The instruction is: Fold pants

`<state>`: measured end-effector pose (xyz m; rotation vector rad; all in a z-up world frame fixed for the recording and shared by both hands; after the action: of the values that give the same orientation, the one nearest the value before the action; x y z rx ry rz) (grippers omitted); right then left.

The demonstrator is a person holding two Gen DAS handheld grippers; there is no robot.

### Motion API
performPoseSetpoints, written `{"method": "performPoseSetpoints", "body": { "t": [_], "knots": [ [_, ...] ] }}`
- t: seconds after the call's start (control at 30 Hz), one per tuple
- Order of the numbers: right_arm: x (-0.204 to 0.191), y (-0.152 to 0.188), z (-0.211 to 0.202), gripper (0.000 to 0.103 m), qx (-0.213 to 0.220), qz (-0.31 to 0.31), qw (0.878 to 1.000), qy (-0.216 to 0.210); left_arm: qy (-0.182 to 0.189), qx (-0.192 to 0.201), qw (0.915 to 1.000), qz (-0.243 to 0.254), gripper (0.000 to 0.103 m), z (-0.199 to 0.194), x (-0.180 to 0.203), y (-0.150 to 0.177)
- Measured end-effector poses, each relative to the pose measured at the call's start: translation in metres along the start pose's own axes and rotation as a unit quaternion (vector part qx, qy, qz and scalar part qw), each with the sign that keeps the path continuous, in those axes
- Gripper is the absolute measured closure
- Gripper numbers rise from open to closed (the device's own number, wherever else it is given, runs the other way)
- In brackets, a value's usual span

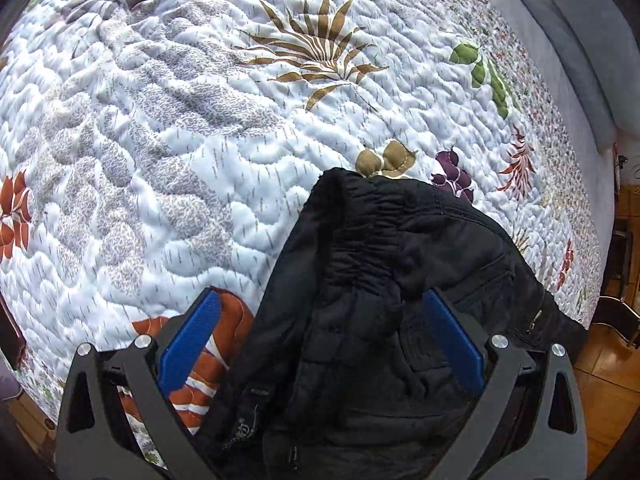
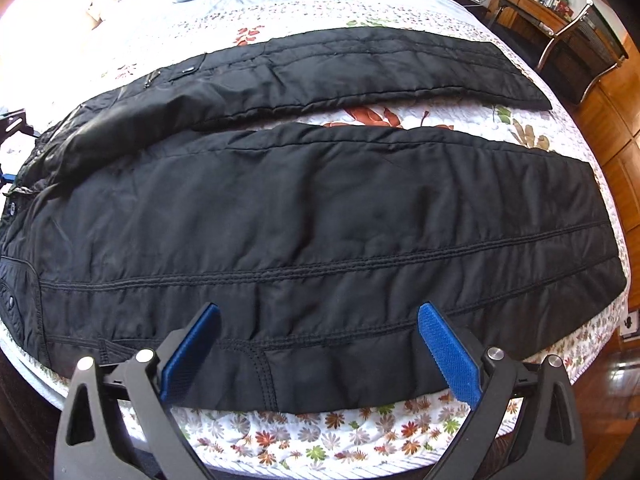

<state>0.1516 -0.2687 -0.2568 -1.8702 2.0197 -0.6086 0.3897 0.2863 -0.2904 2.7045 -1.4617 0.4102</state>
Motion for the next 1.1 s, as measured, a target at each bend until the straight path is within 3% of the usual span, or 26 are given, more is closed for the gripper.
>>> {"method": "performPoseSetpoints", "body": {
  "t": [0.13, 0.17, 0.2, 0.23, 0.27, 0.37, 0.4, 0.47, 0.57, 0.67, 0.83, 0.97, 1.07, 1.1],
  "knots": [
    [0.002, -0.008, 0.004, 0.003, 0.006, -0.004, 1.0, -0.003, -0.024, 0.003, 0.9992, 0.033, 0.005, 0.006, 0.01, 0.0],
    [0.002, -0.011, 0.004, 0.003, 0.008, -0.004, 1.0, -0.004, -0.03, 0.009, 0.9987, 0.04, 0.013, 0.005, 0.012, 0.0],
    [0.002, -0.013, 0.004, 0.003, 0.01, -0.005, 1.0, -0.005, -0.036, 0.014, 0.9981, 0.048, 0.03, 0.004, 0.015, 0.0],
    [0.003, -0.016, 0.004, 0.003, 0.013, -0.006, 1.0, -0.007, -0.028, 0.015, 0.9981, 0.052, 0.036, 0.003, 0.02, 0.002],
    [0.003, -0.018, 0.004, 0.003, 0.015, -0.007, 1.0, -0.009, -0.024, 0.016, 0.9981, 0.055, 0.049, 0.001, 0.024, 0.004],
    [0.004, -0.025, 0.003, 0.003, 0.024, -0.021, 0.999, -0.013, -0.025, 0.023, 0.9978, 0.057, 0.069, -0.005, 0.03, 0.01],
    [0.006, -0.03, 0.0, 0.003, 0.033, -0.031, 0.999, -0.01, -0.032, 0.028, 0.9974, 0.059, 0.084, -0.007, 0.03, 0.012],
    [0.015, -0.041, -0.004, 0.004, 0.05, -0.041, 0.998, -0.005, -0.033, 0.038, 0.997, 0.058, 0.096, -0.015, 0.026, 0.014],
    [0.039, -0.063, -0.007, 0.003, 0.057, -0.039, 0.998, -0.01, -0.005, 0.057, 0.9969, 0.053, 0.097, -0.026, 0.022, 0.01],
    [0.089, -0.099, -0.002, 0.003, 0.059, -0.034, 0.997, 0.036, 0.007, 0.075, 0.9955, 0.058, 0.097, -0.032, 0.026, 0.011],
    [0.207, -0.186, 0.032, 0.003, 0.045, 0.017, 0.995, 0.085, 0.016, 0.089, 0.9934, 0.071, 0.097, -0.038, 0.037, 0.019],
    [0.283, -0.257, 0.084, 0.003, 0.034, 0.048, 0.996, 0.073, 0.012, 0.095, 0.992, 0.082, 0.097, -0.033, 0.044, 0.022],
    [0.311, -0.296, 0.12, 0.004, 0.032, 0.095, 0.994, 0.044, 0.005, 0.094, 0.9922, 0.082, 0.097, -0.03, 0.042, 0.021],
    [0.32, -0.311, 0.134, 0.004, 0.043, 0.105, 0.992, 0.052, -0.001, 0.095, 0.9918, 0.085, 0.097, -0.029, 0.041, 0.021]
  ]
}}
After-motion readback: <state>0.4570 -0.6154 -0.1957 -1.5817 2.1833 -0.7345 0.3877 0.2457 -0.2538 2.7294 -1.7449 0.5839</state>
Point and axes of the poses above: each gripper's, at about its wrist camera, not at the fingertips, and z roughly the way its jaws point, x to its right, y to its underside, the point moved 8 cm from there along z, roughly the way its jaws point, and after that the axes turned 9 degrees about x, right-handed, at the moved point
